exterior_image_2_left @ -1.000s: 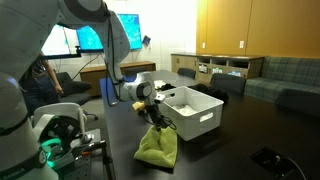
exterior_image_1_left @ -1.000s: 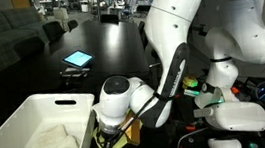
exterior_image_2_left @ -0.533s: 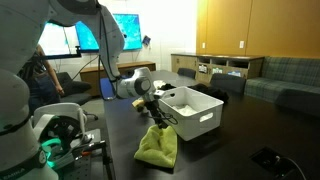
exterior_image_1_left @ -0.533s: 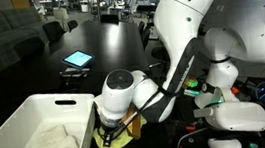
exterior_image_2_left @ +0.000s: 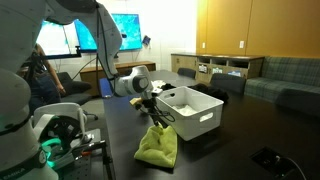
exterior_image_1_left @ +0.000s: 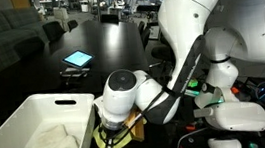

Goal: Pick up the cloths from the table and put them in the box, then pick up the marker and the seal tape put them in the cup

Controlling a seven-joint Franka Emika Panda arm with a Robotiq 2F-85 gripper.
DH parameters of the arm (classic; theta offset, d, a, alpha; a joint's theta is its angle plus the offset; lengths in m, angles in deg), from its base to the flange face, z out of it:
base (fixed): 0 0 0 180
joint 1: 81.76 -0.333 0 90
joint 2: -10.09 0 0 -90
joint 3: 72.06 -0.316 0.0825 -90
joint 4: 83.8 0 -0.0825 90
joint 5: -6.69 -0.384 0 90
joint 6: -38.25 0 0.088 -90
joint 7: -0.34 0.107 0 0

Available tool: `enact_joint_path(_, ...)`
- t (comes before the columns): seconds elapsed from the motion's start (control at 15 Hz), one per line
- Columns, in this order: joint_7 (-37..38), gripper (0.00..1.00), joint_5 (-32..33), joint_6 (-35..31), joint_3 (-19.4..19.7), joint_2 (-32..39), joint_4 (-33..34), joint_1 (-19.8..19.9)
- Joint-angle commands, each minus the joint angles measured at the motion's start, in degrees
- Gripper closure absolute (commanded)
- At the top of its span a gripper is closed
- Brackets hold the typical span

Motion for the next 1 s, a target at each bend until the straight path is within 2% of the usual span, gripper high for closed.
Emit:
enact_joint_path(0.0,-4.3,0.5,-3.0,-0.7,-5.4,0.9,0.7,4.9)
enact_joint_path(0.4,-7.3,0.03,-6.5,-1.5,-9.8,1.9,0.2,9.6)
enact_joint_path(0.47,-7.5,0.09,-6.8,-1.4,-10.0,2.2,0.3,10.0)
enact_joint_path(0.53,-7.7,0.33,-7.1,-1.8,-10.3,2.1,0.1,10.5)
enact_joint_path(0.67,-7.7,0.35,-7.9,-2.0,-10.4,2.1,0.0,11.0)
enact_joint_path(0.93,-6.7,0.66,-8.0,-2.2,-9.1,1.2,-0.8,10.3)
